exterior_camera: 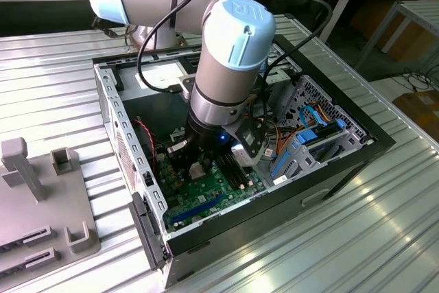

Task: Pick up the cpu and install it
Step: 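Place the cpu into insertion slot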

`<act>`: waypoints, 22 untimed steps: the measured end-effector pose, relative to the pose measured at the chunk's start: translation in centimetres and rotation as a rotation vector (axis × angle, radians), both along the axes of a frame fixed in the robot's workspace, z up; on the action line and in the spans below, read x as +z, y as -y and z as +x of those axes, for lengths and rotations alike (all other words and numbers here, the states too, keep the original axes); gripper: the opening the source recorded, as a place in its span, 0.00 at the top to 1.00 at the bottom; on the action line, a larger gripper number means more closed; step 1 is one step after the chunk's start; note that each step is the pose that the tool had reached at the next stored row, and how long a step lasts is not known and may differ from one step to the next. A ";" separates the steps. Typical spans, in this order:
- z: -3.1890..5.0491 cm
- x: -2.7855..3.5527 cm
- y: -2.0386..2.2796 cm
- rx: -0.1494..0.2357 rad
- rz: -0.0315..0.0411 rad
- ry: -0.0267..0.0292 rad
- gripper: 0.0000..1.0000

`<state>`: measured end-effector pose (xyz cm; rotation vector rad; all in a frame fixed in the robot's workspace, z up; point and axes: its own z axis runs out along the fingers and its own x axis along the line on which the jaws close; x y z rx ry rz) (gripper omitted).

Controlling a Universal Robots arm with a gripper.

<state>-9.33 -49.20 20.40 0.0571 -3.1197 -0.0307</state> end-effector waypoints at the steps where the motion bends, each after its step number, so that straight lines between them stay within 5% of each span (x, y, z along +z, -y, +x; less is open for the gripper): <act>1: 0.00 0.20 0.00 0.000 0.0000 0.0001 0.45; 8: 0.00 0.38 0.00 0.000 0.0002 0.0001 0.45; 11: 0.00 1.22 0.00 0.000 0.0000 -0.0009 0.45; 16: 0.00 1.31 0.00 0.000 0.0001 -0.0011 0.47; 21: 0.00 1.32 0.00 0.000 0.0001 -0.0011 0.78; 22: 0.00 1.32 0.00 0.000 0.0002 -0.0011 0.78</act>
